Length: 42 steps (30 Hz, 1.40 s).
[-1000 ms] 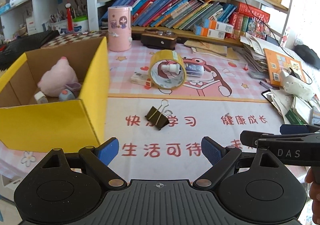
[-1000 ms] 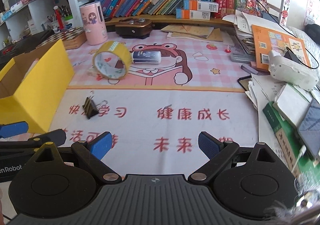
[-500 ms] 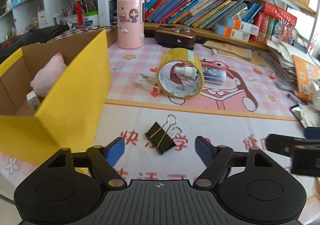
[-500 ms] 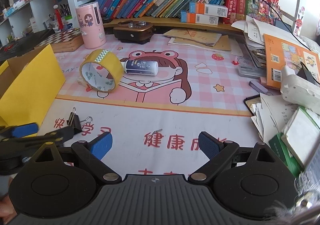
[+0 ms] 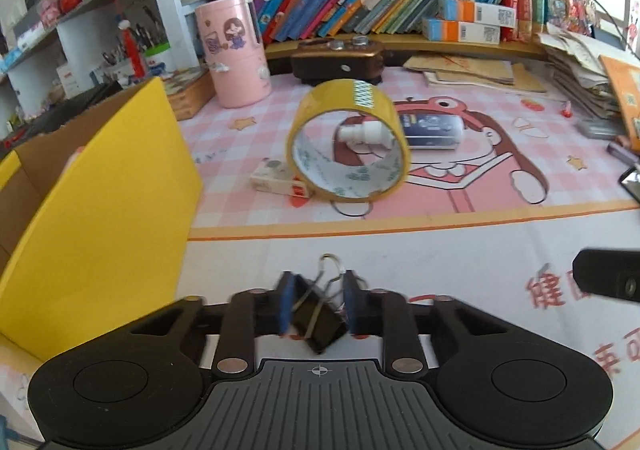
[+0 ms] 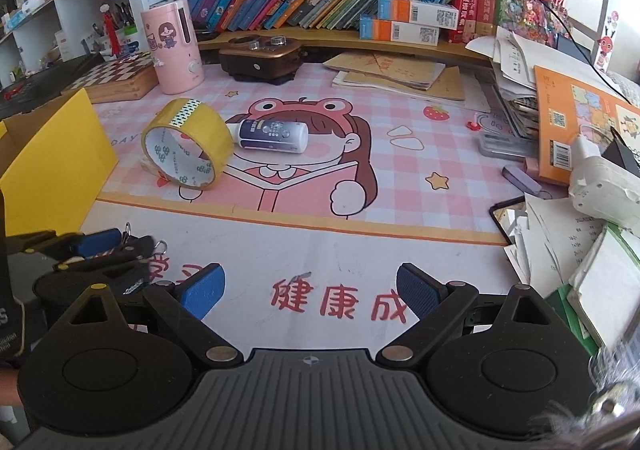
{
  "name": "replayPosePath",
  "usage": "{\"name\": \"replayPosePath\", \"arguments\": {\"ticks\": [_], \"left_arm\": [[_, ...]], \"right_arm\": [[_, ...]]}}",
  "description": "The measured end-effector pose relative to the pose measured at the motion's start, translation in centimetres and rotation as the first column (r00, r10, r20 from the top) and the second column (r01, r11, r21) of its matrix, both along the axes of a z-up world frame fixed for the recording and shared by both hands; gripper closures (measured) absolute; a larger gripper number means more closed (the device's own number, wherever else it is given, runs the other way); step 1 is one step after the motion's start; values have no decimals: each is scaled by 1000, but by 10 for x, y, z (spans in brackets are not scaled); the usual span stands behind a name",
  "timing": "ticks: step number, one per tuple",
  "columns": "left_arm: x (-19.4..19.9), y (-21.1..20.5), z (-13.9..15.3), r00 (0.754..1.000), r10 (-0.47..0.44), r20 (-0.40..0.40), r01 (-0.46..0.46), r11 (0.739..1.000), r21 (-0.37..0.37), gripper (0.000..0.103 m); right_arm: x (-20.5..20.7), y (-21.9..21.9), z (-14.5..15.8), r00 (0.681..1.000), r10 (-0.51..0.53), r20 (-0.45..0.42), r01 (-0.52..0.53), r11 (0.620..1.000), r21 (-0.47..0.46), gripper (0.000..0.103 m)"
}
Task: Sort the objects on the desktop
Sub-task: 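Grasp the black binder clip with the left gripper, then grasp the yellow tape roll with the right gripper while the left holds the clip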
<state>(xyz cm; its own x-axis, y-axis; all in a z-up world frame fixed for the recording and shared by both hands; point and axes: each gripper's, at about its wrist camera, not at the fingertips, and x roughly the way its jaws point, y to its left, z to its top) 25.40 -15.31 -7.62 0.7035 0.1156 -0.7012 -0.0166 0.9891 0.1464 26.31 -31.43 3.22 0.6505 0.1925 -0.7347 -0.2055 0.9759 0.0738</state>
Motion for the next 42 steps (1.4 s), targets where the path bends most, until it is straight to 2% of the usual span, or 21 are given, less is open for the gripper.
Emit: {"name": "replayPosePath", "arguments": {"ticks": [6,11,16,21,23,28,35,37,39,41,42], "left_arm": [[-9,14,17,999,-2,36,3,999,-35,103],[-20,25,29,999,3,45,1,997,-72,103],[-35,34,45,998,14,56,-6,991,-135,103],[-46,40,52,998,30,53,-20,984,-177,103],[-49,42,53,998,42,53,-32,983,-182,103],[-53,46,56,996,70,50,-59,980,-189,103],[-55,46,57,995,85,52,-72,975,-212,103],[-54,45,57,995,84,51,-71,973,-219,103],[-55,43,58,995,82,56,-68,974,-218,103],[-57,42,59,995,80,59,-66,974,-218,103],[-57,42,60,995,79,60,-65,974,-217,103]], "right_arm": [[22,18,0,997,76,26,-76,997,20,10],[51,46,3,977,195,85,-196,981,7,10],[84,74,0,935,327,135,-326,945,-34,10],[107,96,-13,875,463,144,-452,886,-103,14],[113,103,-18,851,506,139,-491,862,-127,20],[123,111,-24,810,569,140,-546,820,-172,25],[112,112,-16,771,630,94,-614,775,-150,50],[110,115,-19,769,633,87,-615,770,-172,53],[113,115,-22,780,621,78,-603,779,-172,57],[117,114,-26,794,605,58,-591,790,-160,65],[119,113,-28,797,601,52,-589,794,-151,65]]}}
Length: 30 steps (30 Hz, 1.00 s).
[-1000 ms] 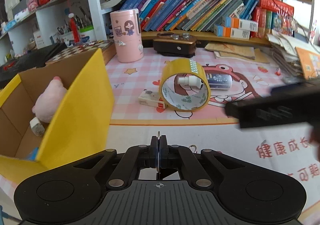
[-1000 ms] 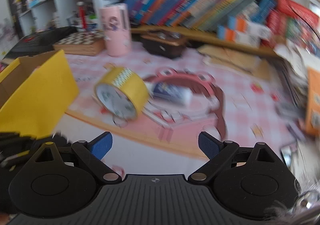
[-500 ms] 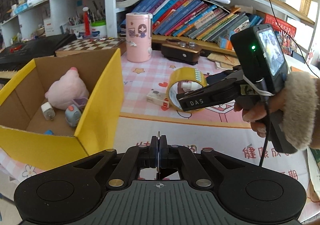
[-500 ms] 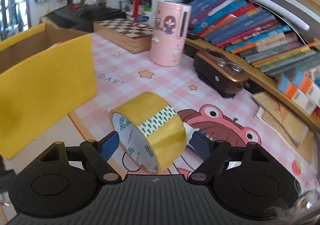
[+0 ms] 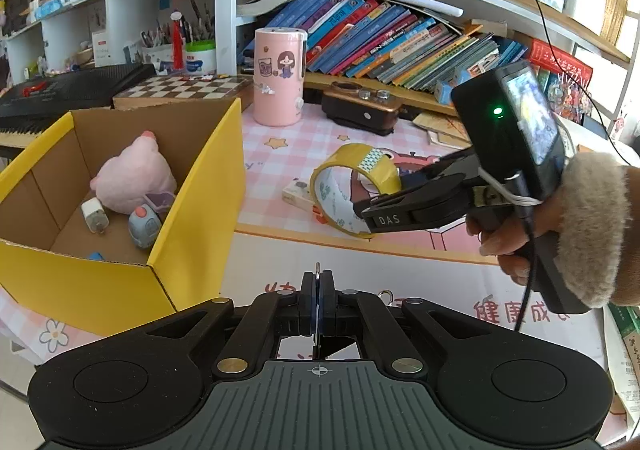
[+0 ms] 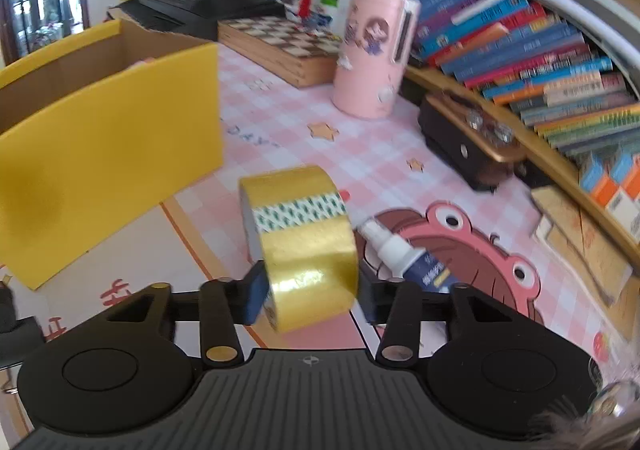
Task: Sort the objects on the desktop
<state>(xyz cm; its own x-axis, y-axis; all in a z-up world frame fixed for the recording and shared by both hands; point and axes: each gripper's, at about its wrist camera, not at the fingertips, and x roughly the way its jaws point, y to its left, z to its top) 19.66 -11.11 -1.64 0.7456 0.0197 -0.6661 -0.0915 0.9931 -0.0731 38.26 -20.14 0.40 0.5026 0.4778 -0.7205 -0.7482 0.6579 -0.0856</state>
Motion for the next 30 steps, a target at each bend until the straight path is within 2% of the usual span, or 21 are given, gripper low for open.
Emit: {"name": "replayPosePath", "arguments": {"ticks": [6,9,11,12,14,15,19,24,30], "left_arm": [[-7,-2,3,1000,-3,8,3,1000,7,103],[-12,-1,8,1000,3,21,-4,1000,10,103],[-14,1,10,1000,9,28,-9,1000,6,103],[-15,2,12,999,12,31,-12,1000,4,103],[-17,3,14,999,15,39,-15,1000,-2,103],[-17,3,15,999,15,42,-15,1000,-4,103],[-17,1,16,999,3,50,-2,1000,-7,103],[-19,-3,17,998,-13,55,13,1000,-8,103],[-23,-2,18,998,-16,59,16,1000,-14,103]], "right_arm": [[-1,-6,2,999,-23,-42,25,999,46,66],[-6,-18,15,990,-73,-120,87,989,116,68],[-11,-26,26,981,-121,-152,143,979,148,73],[-13,-30,31,977,-142,-162,167,974,156,78],[-18,-37,36,968,-170,-183,200,967,160,95],[-20,-42,38,965,-182,-189,215,962,169,97],[-25,-55,42,956,-249,-156,273,949,155,96],[-26,-79,39,922,-318,-221,359,915,185,96],[-41,-89,37,905,-343,-253,393,902,180,96]]}}
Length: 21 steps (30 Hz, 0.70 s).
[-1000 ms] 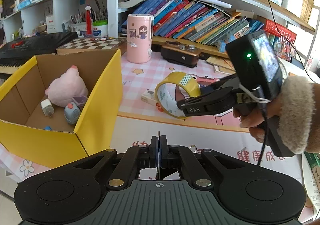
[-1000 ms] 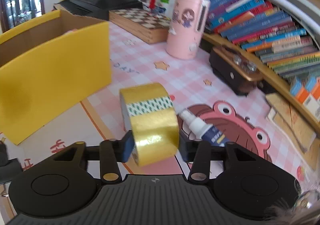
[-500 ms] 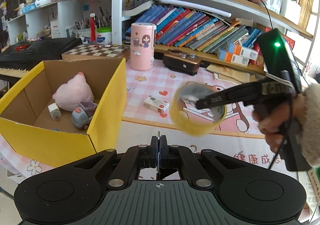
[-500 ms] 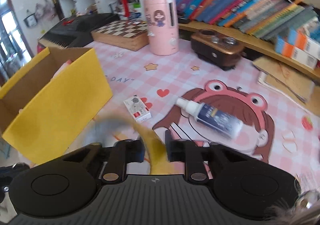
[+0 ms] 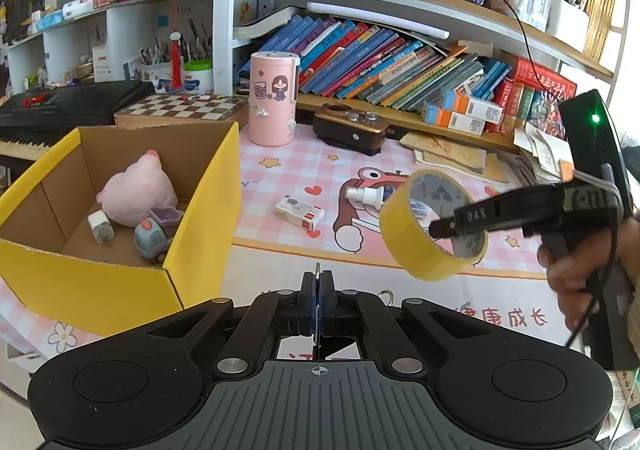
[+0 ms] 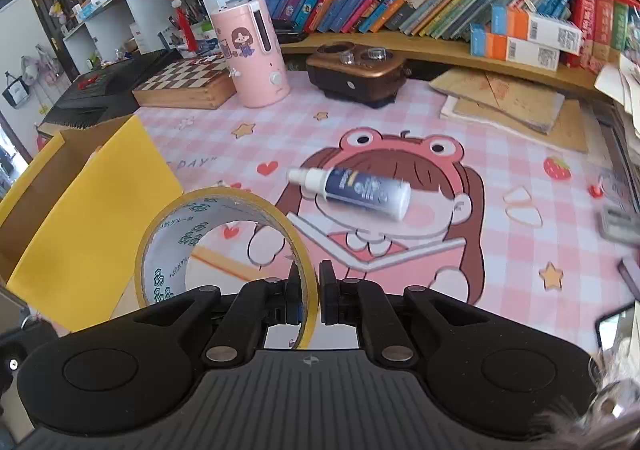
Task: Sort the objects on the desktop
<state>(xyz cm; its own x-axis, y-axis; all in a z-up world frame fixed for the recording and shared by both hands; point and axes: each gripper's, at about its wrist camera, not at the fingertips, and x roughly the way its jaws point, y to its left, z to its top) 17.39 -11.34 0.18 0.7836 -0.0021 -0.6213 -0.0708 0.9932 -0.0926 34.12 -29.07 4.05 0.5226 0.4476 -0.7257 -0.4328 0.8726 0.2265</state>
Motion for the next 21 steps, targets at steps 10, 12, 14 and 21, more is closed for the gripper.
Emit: {"name": "replayPosePath", "arguments": {"ticks": [10,12,14,21], "left_arm": [[-6,-2,4,999,-50,13,50,999,-20,103],[-9,-1,6,998,-60,19,60,998,-23,103],[-11,0,8,997,-70,26,70,997,-28,103],[-23,9,14,993,-107,51,110,993,-50,103]], "right_arm": [[-41,-21,4,997,-69,-30,70,997,30,96],[-50,-25,6,995,-90,-39,91,995,39,96],[-61,-28,8,993,-110,-42,112,993,45,96],[-96,-30,13,984,-167,-57,170,983,63,96]]}}
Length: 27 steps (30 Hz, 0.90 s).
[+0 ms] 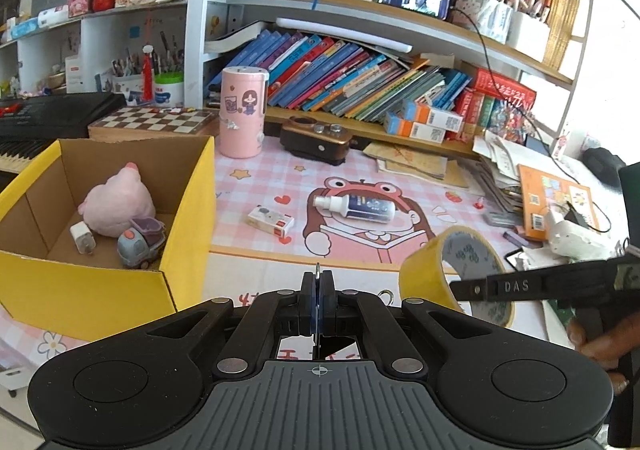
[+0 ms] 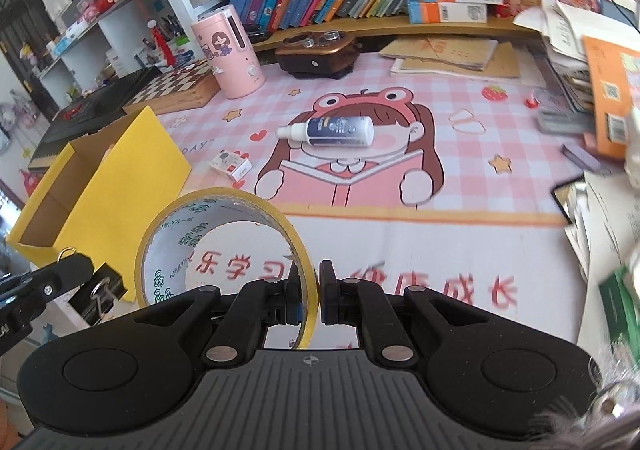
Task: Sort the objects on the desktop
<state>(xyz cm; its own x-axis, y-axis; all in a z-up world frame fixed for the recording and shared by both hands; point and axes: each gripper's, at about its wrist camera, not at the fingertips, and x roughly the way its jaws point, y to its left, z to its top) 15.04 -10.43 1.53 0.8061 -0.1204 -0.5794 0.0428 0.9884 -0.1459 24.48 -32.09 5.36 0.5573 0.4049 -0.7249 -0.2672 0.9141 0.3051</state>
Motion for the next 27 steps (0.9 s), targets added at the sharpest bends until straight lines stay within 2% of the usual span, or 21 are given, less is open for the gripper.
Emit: {"name": "replayPosePath", "arguments": {"ticks": [10,27], "left_arm": [[-27,35,8,999,-38,37,39,999,-19,103],[-95,126,9,999,-22,37,25,997,-78,103]], "right_arm": [[-46,25,6,998,-65,-9,65,998,2,96],[-135,118,11,1000,-1,-4,1,999,-36,96]]}}
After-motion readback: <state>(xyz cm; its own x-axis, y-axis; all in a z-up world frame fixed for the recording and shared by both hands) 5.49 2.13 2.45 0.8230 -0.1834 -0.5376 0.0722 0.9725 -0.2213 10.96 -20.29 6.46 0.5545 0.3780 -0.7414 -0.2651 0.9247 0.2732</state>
